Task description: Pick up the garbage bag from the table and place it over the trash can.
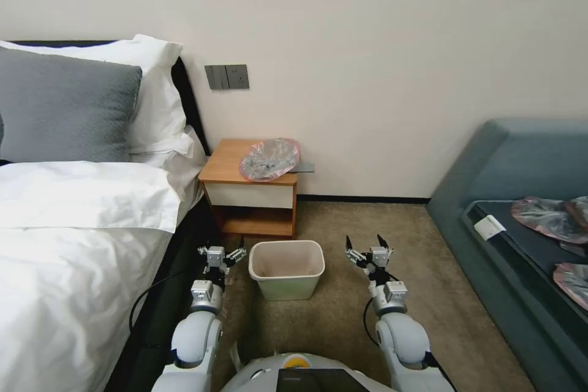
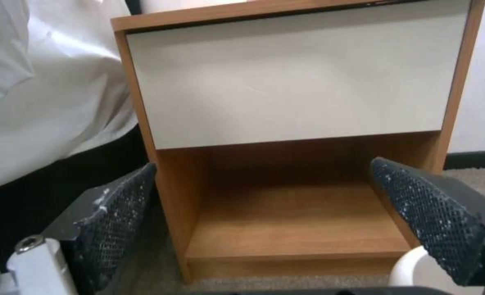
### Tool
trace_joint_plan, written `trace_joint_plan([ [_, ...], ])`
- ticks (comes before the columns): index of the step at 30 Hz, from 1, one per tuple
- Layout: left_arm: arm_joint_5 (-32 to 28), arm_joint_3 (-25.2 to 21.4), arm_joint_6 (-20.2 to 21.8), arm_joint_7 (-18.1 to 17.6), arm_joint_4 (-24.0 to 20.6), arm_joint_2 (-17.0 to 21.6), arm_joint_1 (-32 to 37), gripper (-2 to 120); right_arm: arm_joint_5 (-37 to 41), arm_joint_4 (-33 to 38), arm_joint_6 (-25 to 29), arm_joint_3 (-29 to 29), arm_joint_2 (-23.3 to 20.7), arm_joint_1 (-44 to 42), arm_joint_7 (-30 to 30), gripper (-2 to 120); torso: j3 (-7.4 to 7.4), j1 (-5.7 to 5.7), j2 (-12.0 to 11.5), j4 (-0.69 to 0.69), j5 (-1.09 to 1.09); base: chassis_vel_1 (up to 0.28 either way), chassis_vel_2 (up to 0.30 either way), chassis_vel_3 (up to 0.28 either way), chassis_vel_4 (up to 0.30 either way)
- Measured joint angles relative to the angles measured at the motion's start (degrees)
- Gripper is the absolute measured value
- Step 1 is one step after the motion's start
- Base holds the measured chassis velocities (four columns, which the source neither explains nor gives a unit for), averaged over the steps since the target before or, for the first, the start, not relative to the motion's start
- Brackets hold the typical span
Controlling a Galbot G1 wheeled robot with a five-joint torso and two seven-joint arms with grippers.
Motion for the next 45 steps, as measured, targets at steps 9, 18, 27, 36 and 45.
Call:
trace_joint_plan([
  [9,0.0,0.0,0.0,0.0,0.0,0.0,0.0,100,0.0,0.0,0.0,0.0,0.0,0.0,0.0,100,0.0,0.0,0.0,0.0,0.0,0.0,0.0,0.0,0.0],
  [18,0.0,0.0,0.0,0.0,0.0,0.0,0.0,100,0.0,0.0,0.0,0.0,0.0,0.0,0.0,100,0.0,0.0,0.0,0.0,0.0,0.0,0.0,0.0,0.0],
  [27,0.0,0.0,0.0,0.0,0.0,0.0,0.0,100,0.0,0.0,0.0,0.0,0.0,0.0,0.0,100,0.0,0.0,0.0,0.0,0.0,0.0,0.0,0.0,0.0],
  [36,0.0,0.0,0.0,0.0,0.0,0.0,0.0,100,0.0,0.0,0.0,0.0,0.0,0.0,0.0,100,0.0,0.0,0.0,0.0,0.0,0.0,0.0,0.0,0.0],
  [45,0.0,0.0,0.0,0.0,0.0,0.0,0.0,100,0.0,0.0,0.0,0.0,0.0,0.0,0.0,100,0.0,0.0,0.0,0.0,0.0,0.0,0.0,0.0,0.0],
])
